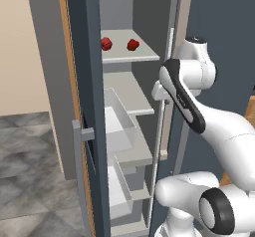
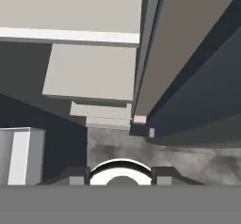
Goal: Take the bell pepper and bell pepper out of the freezer and place them in the tupperware container on the counter. Then put the tupperware containing the vegetables back in the freezer.
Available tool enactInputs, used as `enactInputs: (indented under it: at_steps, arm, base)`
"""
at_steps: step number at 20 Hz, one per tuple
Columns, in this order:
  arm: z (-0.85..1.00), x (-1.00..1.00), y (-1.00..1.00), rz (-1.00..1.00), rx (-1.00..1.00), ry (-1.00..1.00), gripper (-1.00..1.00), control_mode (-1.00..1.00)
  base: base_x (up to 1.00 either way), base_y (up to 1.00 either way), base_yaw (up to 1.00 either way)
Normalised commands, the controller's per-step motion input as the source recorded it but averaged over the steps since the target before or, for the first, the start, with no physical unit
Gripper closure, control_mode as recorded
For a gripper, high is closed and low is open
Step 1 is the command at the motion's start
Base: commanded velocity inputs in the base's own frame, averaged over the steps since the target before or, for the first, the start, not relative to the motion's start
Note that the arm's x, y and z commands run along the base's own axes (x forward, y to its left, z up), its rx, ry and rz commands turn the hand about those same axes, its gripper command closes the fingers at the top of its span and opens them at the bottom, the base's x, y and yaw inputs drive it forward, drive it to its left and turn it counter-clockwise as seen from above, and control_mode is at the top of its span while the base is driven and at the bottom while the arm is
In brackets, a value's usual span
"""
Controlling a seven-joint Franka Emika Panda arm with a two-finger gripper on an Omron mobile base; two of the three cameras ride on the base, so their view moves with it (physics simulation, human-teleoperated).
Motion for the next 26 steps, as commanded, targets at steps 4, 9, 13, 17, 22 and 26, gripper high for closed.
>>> enactInputs:
  at_steps: [4,9,13,17,22,26]
  arm:
    - [0.0,-0.28,0.02,0.0,0.0,-0.11,-1.0,-1.0]
    - [0.29,-0.39,0.09,0.0,0.0,-0.36,-1.0,-1.0]
    - [0.59,-0.03,0.01,0.0,0.06,-0.24,-1.0,-1.0]
    - [0.63,0.0,0.09,0.0,0.13,-0.16,-1.0,-1.0]
    - [0.62,0.08,0.3,0.0,0.11,-0.16,-1.0,-1.0]
    - [0.49,0.3,0.39,0.0,0.04,-0.08,-1.0,-1.0]
  base:
    - [0.0,0.0,0.0]
    - [0.0,0.0,0.0]
    - [0.0,0.0,0.0]
    - [0.0,0.0,0.0]
    - [0.0,0.0,0.0]
    - [0.0,0.0,0.0]
